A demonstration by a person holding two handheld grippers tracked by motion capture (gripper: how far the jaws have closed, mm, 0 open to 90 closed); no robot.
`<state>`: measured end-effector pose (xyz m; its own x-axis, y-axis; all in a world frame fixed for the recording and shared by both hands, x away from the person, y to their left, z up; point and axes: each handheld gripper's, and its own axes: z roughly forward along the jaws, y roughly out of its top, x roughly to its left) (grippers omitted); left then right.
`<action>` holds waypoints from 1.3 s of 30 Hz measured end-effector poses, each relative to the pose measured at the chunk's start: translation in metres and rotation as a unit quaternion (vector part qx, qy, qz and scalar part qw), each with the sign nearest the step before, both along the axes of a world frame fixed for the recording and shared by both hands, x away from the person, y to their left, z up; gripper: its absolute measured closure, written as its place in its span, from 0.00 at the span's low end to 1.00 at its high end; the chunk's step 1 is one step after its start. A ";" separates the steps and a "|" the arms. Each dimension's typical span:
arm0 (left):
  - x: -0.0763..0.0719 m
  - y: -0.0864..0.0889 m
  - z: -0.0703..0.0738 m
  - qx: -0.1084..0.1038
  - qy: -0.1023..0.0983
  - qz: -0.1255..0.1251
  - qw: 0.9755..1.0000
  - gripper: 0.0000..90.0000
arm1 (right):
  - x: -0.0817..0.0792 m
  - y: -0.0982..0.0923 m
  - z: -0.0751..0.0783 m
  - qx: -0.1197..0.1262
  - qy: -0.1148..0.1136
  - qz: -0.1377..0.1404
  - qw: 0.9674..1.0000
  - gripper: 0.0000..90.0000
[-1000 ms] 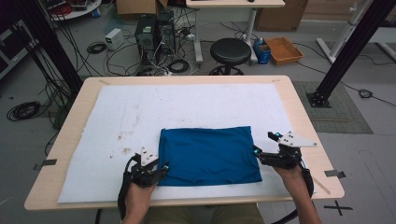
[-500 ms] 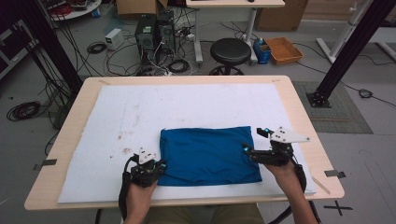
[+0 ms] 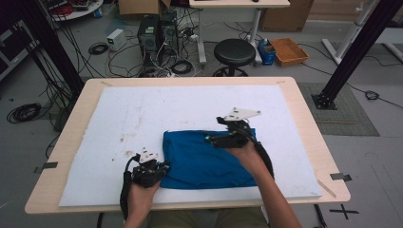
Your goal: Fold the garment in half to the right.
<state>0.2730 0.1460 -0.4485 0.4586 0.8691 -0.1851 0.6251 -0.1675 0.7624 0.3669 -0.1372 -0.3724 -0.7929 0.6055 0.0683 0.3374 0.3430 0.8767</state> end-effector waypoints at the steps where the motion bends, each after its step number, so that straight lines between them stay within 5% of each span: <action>1: 0.000 0.000 0.000 -0.001 0.002 -0.002 1.000 0.96 | 0.005 0.013 -0.001 -0.011 0.008 0.002 1.000 0.23; 5: 0.000 0.001 0.000 -0.005 0.003 -0.004 1.000 0.96 | 0.021 0.064 -0.008 -0.063 0.025 0.019 0.998 0.23; 11: 0.001 0.004 -0.003 -0.014 0.010 0.000 1.000 0.96 | 0.033 0.121 -0.024 -0.147 0.030 0.044 0.988 0.33; 26: 0.001 0.008 -0.004 -0.031 0.015 -0.002 0.999 0.96 | 0.048 0.168 -0.056 -0.233 0.064 0.066 0.968 0.70; 30: 0.001 0.008 -0.005 -0.034 0.013 0.000 0.999 0.96 | 0.049 0.172 -0.055 -0.229 0.060 0.062 0.970 0.70; 34: 0.002 0.010 -0.006 -0.040 0.016 -0.002 0.999 0.96 | 0.055 0.167 -0.046 -0.191 0.055 0.050 0.979 0.69; 39: 0.002 0.010 -0.006 -0.042 0.017 -0.002 0.999 0.96 | 0.063 0.164 -0.051 -0.218 0.063 0.035 0.973 0.72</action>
<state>0.2751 0.1561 -0.4545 0.4540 0.8479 -0.2739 0.6510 -0.1057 0.7516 0.4303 0.0267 -0.4238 -0.8350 0.5440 -0.0834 0.3960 0.6991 0.5953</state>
